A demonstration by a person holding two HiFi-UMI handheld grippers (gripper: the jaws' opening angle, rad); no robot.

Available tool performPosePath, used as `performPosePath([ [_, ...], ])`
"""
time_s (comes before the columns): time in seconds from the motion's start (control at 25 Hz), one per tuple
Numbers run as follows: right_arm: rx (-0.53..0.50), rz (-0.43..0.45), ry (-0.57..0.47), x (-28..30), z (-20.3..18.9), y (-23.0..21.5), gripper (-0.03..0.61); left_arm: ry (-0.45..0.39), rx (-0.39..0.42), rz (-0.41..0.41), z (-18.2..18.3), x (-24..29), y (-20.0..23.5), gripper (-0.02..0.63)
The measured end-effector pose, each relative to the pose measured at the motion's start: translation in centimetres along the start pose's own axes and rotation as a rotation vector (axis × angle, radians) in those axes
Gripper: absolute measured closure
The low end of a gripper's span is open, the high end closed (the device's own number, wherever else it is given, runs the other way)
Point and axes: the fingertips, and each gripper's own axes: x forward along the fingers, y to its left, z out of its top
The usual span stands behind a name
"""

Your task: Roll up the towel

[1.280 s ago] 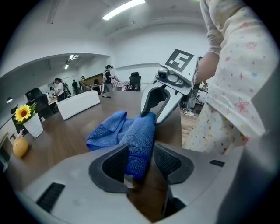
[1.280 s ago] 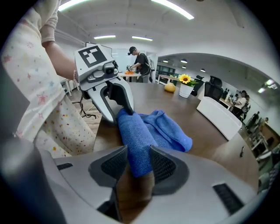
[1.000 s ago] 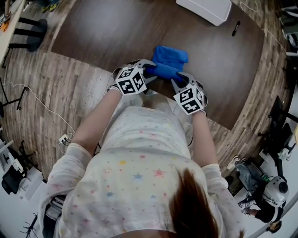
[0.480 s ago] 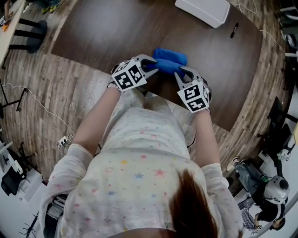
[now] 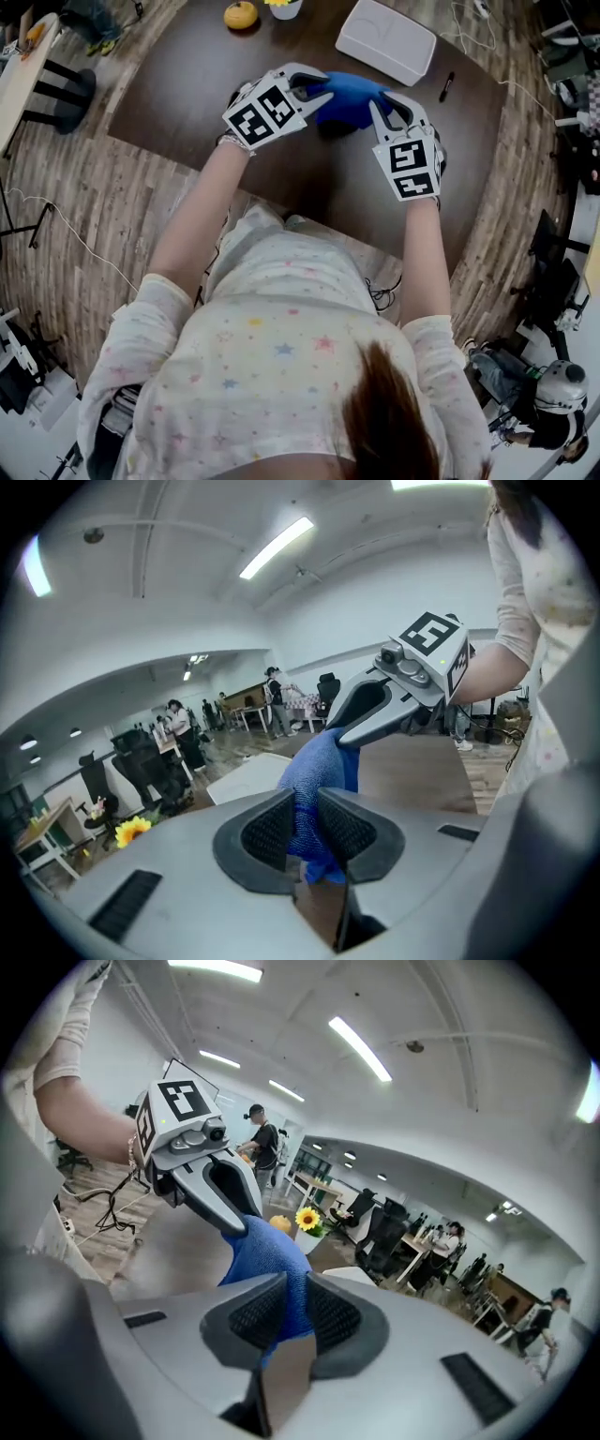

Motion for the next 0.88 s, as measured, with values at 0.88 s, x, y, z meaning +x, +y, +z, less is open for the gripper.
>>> performPosePath([
  [0.88,0.071,0.319,0.223,-6.7,-14.1,20.1,0.515,0.202,-0.111,-0.368,-12.8,-2.0,-21.5,0.541],
])
